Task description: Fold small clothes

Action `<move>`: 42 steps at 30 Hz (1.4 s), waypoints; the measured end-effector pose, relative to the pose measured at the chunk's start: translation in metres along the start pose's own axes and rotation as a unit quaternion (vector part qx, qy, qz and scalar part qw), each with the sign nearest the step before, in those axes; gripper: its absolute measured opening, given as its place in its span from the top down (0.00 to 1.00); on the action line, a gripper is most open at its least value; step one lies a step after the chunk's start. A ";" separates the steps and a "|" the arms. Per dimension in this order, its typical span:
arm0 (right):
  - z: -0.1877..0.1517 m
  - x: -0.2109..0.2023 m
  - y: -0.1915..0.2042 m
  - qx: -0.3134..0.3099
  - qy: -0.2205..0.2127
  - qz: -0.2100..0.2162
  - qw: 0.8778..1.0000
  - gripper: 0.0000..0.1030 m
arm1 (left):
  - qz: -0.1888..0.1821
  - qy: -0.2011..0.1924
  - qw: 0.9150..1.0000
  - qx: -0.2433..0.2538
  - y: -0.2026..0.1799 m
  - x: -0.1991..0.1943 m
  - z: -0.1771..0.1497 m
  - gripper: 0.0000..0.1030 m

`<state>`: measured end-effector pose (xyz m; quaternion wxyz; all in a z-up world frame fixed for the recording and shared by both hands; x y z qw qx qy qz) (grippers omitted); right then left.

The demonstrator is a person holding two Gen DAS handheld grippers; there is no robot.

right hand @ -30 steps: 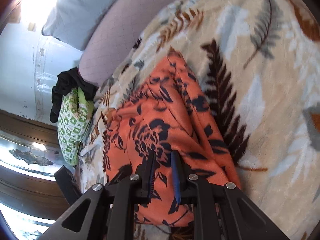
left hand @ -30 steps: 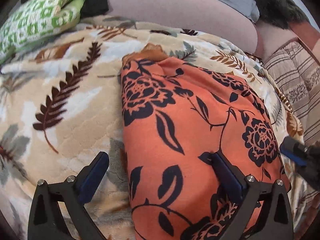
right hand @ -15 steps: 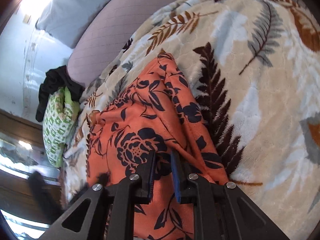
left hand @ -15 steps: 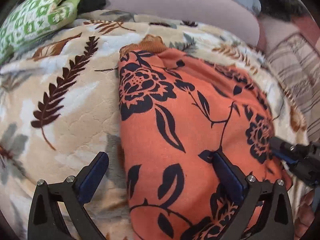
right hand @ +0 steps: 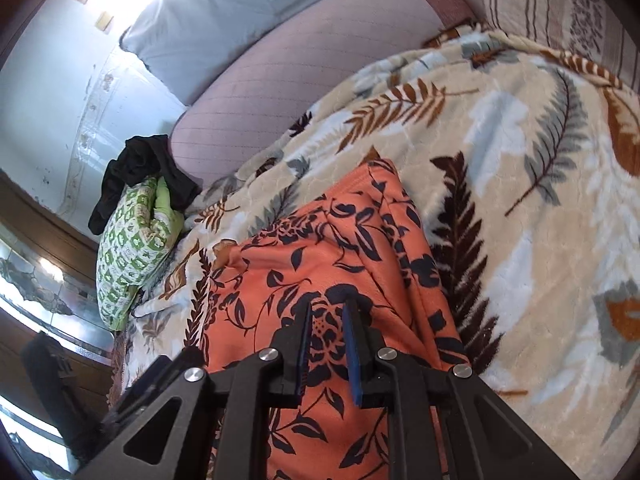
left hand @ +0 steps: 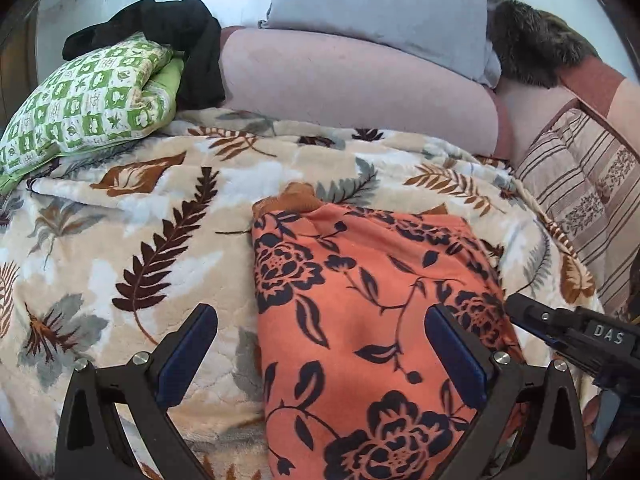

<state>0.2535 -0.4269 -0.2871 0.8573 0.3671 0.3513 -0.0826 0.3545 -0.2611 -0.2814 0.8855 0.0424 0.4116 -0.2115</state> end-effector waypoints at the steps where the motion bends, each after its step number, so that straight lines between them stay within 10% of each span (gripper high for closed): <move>1: -0.001 0.003 -0.001 0.004 0.006 -0.001 1.000 0.82 | 0.011 0.016 1.000 0.009 0.000 0.009 -0.004 0.00; 5: -0.013 0.027 -0.013 0.020 0.061 -0.019 0.998 0.82 | 0.015 0.095 0.995 0.035 0.000 0.045 -0.037 0.00; 24: -0.014 0.031 -0.018 0.017 0.056 -0.016 0.998 0.81 | -0.012 0.084 0.996 0.023 -0.006 0.050 -0.043 0.00; 42: 0.001 0.008 -0.004 0.005 0.016 0.029 0.999 0.81 | 0.042 0.051 0.997 0.034 0.000 0.021 -0.022 0.00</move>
Point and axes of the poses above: each gripper's, at about its wrist camera, not at the fingertips, and x roughly the way its jaws point, y to its left, z to its top, the point moved 7 cm from there along x, roughly the way its jaws point, and after that the axes turned 1 degree about z, right-handed, at the moved point
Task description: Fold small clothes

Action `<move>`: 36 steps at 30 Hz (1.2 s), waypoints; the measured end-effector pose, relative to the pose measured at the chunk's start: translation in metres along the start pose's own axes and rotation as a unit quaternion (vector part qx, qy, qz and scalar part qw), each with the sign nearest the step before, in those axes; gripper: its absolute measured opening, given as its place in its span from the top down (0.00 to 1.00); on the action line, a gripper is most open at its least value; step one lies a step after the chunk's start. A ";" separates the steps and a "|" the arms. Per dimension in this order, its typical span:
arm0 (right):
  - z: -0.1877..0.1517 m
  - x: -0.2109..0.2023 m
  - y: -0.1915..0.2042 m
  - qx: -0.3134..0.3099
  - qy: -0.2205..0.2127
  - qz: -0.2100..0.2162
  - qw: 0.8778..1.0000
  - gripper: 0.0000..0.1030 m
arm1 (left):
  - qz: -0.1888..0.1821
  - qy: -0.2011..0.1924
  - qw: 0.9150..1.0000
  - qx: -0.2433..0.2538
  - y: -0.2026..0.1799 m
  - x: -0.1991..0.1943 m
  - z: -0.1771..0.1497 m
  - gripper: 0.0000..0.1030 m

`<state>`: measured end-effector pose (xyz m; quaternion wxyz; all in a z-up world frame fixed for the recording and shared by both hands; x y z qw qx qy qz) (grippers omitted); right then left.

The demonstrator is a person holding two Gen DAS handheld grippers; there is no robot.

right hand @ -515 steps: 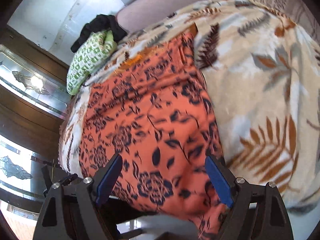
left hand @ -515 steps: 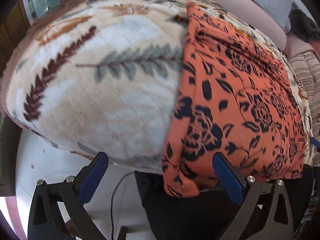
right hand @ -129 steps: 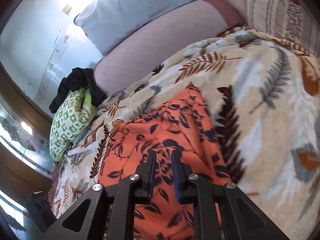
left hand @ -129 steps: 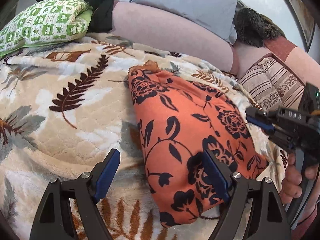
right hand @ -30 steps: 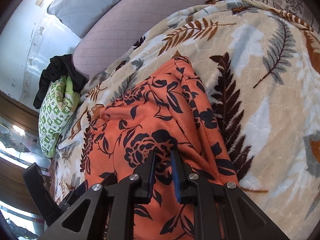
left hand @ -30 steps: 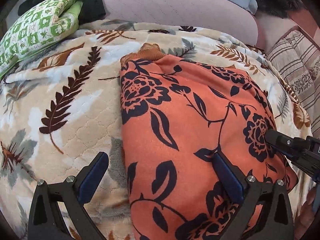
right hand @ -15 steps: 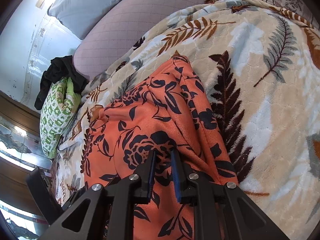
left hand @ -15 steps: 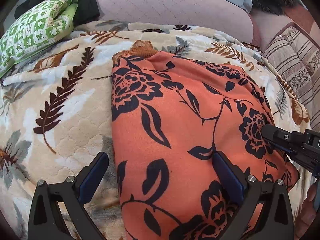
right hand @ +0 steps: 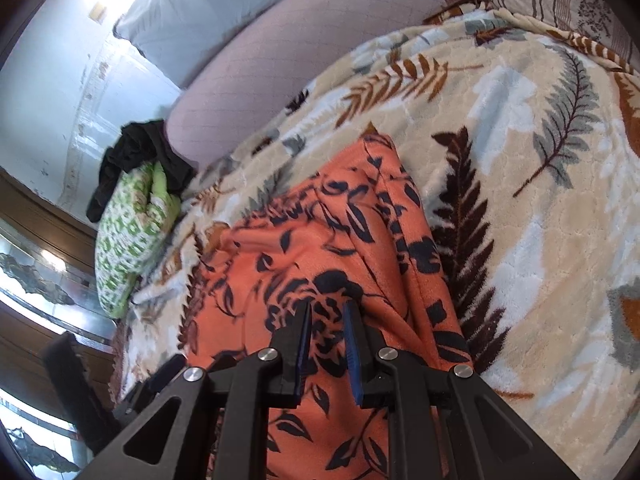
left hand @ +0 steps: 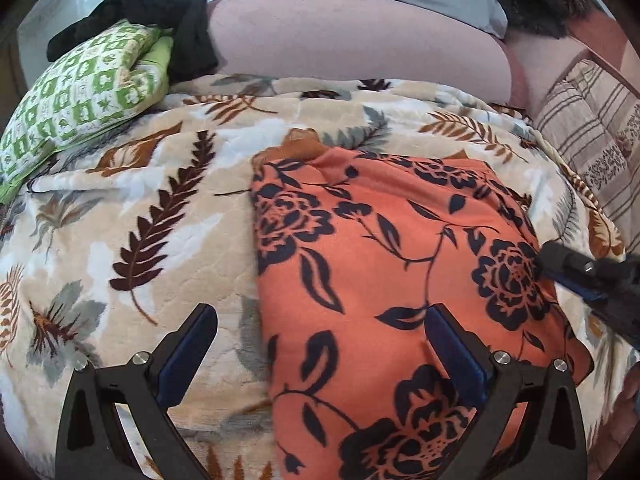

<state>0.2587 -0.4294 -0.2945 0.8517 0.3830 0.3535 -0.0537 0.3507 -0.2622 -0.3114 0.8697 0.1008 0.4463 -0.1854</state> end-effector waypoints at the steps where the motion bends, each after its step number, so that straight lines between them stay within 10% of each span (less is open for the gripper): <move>1: 0.002 -0.003 0.006 -0.009 -0.008 0.006 1.000 0.81 | 0.012 0.006 1.000 0.000 0.003 0.003 -0.002 0.00; 7: -0.024 0.036 0.007 -0.029 0.071 -0.041 0.996 0.81 | -0.038 0.050 0.997 -0.042 0.010 0.027 -0.015 0.00; 18: -0.007 0.015 0.012 -0.027 0.014 -0.018 0.999 0.81 | 0.011 -0.040 0.999 -0.031 0.022 -0.019 0.010 0.00; 36: -0.001 0.006 0.009 -0.024 -0.001 -0.009 1.000 0.81 | 0.022 -0.051 0.998 -0.025 0.021 -0.025 0.013 0.00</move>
Point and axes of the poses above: each gripper's, at about its wrist camera, not at the fingertips, and x roughly the way its jaws point, y to its left, z to its top, the point moved 7 cm from there along x, roughly the way its jaws point, and after that the axes turned 1 degree about z, right-handed, at the moved point
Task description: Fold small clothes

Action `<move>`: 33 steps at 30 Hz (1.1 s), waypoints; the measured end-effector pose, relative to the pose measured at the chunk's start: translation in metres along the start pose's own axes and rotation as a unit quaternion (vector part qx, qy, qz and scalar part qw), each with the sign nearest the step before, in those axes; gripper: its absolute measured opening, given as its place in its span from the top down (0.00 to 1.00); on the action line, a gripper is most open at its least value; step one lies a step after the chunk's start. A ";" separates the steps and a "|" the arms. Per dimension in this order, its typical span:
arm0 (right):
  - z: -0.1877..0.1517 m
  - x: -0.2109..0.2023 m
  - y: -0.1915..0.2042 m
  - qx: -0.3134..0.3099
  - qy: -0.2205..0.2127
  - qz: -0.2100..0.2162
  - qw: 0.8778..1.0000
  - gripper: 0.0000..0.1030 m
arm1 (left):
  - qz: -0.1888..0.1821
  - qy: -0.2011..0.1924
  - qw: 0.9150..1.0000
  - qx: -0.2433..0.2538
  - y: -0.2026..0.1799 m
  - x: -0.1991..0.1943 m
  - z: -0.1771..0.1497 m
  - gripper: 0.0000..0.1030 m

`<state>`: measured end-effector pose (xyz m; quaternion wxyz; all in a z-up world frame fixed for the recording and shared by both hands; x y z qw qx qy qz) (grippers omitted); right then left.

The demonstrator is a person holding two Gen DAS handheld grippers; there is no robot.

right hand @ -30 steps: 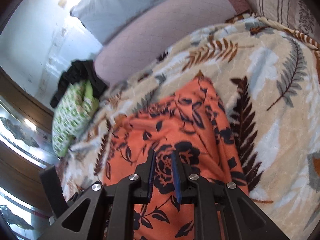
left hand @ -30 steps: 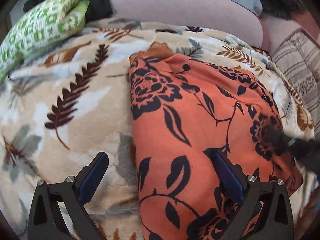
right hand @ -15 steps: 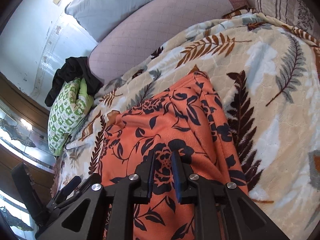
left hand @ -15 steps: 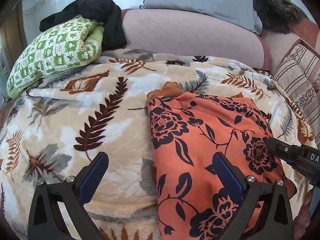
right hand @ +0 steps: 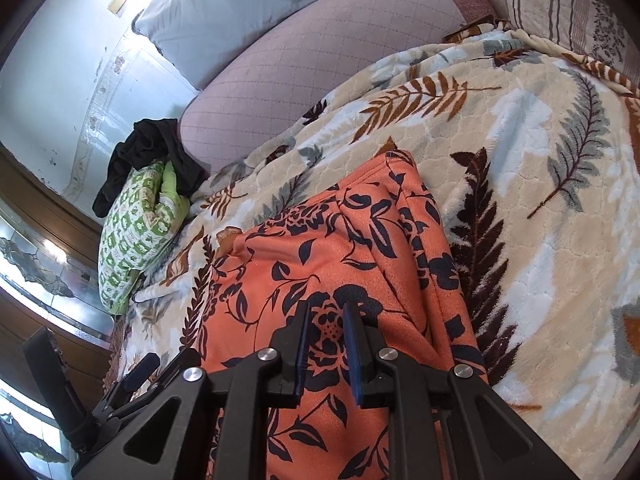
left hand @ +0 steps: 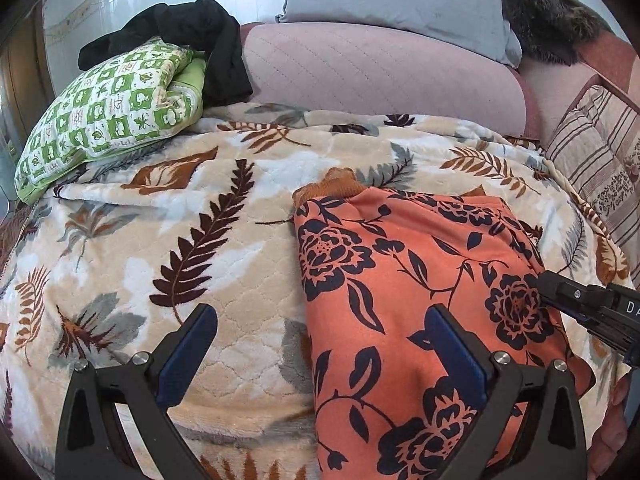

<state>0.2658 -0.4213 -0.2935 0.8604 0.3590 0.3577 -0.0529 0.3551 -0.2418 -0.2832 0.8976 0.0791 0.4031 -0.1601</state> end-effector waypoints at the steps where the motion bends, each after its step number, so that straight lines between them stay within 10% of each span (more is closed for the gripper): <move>1: 0.000 -0.001 0.000 0.000 -0.001 0.000 1.000 0.81 | 0.000 0.000 1.000 0.000 0.000 0.000 0.000 0.00; 3: 0.001 -0.002 0.000 -0.002 -0.007 -0.004 1.000 0.73 | 0.000 -0.001 1.000 0.000 0.000 0.000 0.000 0.00; 6: 0.004 -0.009 0.002 -0.007 -0.034 -0.006 0.999 0.21 | 0.001 -0.002 1.000 0.002 0.000 0.000 0.000 0.00; 33: 0.017 -0.019 -0.033 0.024 -0.035 -0.023 0.999 0.21 | -0.001 0.009 1.000 0.000 -0.001 0.009 -0.004 0.00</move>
Point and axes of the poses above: each gripper's, at about its wrist camera, not at the fingertips, and x roughly the way its jaws point, y to its left, z to its top, the point moved 7 cm from there along x, roughly the way its jaws point, and after that the axes turned 1 degree about z, right-handed, at the moved point
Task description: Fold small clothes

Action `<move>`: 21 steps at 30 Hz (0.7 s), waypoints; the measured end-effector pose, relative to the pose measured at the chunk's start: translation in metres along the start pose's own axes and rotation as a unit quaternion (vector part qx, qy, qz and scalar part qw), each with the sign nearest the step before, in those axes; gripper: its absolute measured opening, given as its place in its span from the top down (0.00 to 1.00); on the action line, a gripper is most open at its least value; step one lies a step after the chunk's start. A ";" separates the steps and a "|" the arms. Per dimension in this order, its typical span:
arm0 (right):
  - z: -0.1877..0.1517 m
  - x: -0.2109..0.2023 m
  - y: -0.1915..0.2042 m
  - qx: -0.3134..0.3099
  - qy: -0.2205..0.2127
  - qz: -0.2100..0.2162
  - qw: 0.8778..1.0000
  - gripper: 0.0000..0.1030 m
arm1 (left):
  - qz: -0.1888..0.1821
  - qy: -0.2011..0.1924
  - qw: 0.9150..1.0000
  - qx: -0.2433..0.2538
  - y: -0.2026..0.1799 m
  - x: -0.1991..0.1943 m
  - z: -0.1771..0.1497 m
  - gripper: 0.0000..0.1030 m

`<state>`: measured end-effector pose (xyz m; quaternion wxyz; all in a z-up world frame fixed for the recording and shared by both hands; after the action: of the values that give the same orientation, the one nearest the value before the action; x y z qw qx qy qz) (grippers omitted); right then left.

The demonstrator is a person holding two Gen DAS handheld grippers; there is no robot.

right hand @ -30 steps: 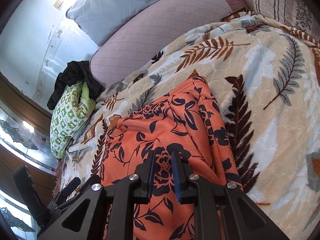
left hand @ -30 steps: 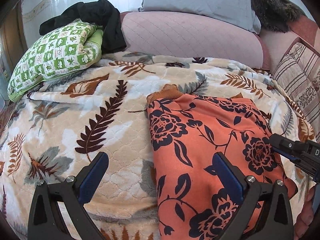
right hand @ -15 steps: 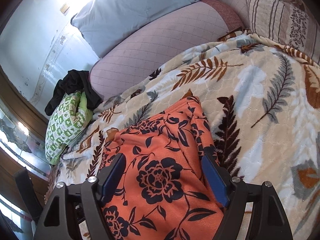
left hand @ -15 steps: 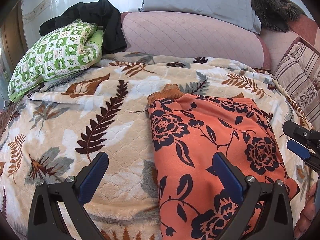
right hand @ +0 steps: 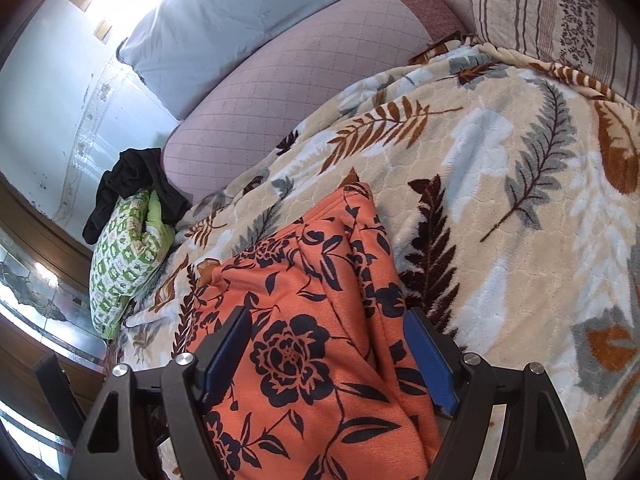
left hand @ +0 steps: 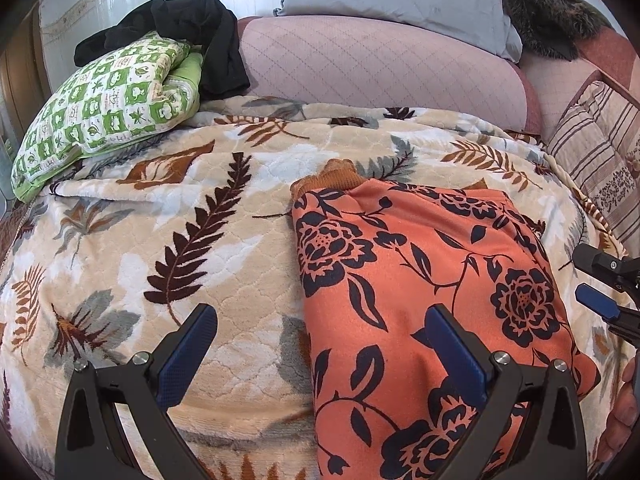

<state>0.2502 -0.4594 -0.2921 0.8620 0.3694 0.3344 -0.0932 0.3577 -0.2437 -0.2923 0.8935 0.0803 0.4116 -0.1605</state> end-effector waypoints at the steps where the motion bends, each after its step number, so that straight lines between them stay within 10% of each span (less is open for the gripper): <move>1: 0.001 0.000 -0.004 0.005 0.001 0.000 1.000 0.21 | 0.000 0.000 1.000 0.000 0.000 0.000 0.000 0.00; 21: 0.012 -0.005 -0.042 0.069 0.017 0.036 0.997 0.21 | -0.066 0.049 0.995 -0.057 0.020 0.017 0.000 0.00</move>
<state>0.2354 -0.4978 -0.3067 0.8316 0.4411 0.3283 -0.0787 0.3750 -0.2283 -0.3054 0.8628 0.0099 0.4678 -0.1912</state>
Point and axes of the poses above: each gripper's, at about its wrist camera, not at the fingertips, and x roughly the way its jaws point, y to its left, z to its top, the point moved 7 cm from there along x, roughly the way its jaws point, and after that the axes turned 1 degree about z, right-handed, at the moved point
